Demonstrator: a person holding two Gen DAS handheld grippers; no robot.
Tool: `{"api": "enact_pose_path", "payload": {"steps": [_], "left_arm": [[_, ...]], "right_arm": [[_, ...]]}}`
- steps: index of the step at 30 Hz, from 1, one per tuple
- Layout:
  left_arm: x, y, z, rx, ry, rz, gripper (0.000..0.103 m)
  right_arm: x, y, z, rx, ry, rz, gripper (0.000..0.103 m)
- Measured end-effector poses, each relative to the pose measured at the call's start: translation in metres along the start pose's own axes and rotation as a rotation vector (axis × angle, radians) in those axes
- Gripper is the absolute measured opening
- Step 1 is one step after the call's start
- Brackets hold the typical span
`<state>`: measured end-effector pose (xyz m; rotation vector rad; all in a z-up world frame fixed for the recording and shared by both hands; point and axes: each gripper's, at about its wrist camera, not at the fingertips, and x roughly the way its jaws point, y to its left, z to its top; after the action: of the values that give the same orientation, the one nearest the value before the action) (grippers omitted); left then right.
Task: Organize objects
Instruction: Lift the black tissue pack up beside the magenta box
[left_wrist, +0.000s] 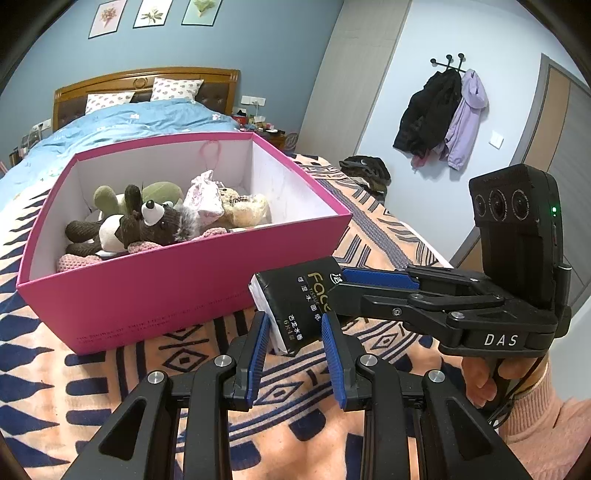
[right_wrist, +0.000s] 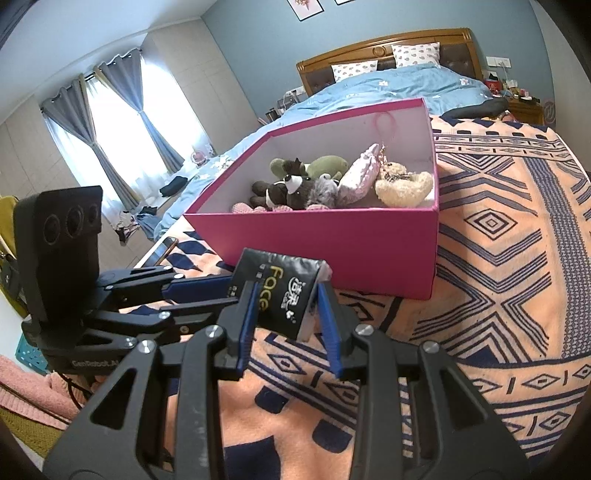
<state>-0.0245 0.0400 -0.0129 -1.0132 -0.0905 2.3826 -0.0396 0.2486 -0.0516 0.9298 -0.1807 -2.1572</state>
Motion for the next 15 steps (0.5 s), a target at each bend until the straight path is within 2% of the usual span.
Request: {"api": "enact_pose_path", "payload": {"steps": [15], "left_arm": [[-0.0009,0.0002,0.0042,0.002,-0.011,-0.002,0.029]], "right_arm": [[-0.0053,0.0031,0.0027,-0.009,-0.020,0.000,0.036]]}}
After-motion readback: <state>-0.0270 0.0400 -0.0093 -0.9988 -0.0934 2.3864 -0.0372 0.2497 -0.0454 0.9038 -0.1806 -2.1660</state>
